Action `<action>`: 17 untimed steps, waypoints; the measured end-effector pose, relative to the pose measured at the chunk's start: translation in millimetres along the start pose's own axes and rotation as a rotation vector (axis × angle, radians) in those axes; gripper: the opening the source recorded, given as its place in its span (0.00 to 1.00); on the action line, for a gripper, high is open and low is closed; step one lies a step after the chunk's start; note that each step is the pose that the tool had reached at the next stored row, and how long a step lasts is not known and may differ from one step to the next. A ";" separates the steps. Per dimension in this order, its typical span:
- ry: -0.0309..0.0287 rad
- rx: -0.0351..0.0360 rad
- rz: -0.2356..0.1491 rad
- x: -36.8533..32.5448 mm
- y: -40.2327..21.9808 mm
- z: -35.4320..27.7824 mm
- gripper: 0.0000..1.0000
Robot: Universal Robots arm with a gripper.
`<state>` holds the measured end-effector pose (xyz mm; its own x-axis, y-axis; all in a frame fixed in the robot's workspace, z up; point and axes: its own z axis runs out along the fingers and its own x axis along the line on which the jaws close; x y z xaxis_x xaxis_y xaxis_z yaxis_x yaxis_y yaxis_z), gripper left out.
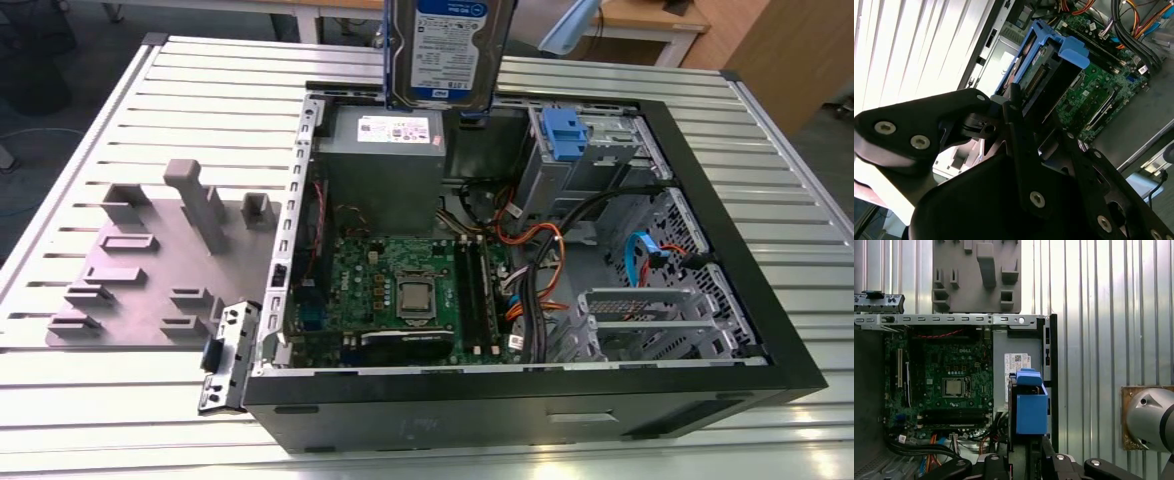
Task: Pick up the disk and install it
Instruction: 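Pick up the disk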
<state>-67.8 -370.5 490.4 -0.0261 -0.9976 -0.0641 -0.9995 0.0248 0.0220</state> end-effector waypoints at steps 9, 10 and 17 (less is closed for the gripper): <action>0.0011 0.0001 0.000 0.5 -0.3 0.0 0.35; 0.0023 0.0001 0.000 1.2 -0.2 -0.1 0.35; 0.0146 0.0004 0.000 9.8 -0.4 -0.6 0.35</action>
<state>-67.6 -380.3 490.4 -0.0261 -0.9984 -0.0495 -0.9995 0.0251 0.0217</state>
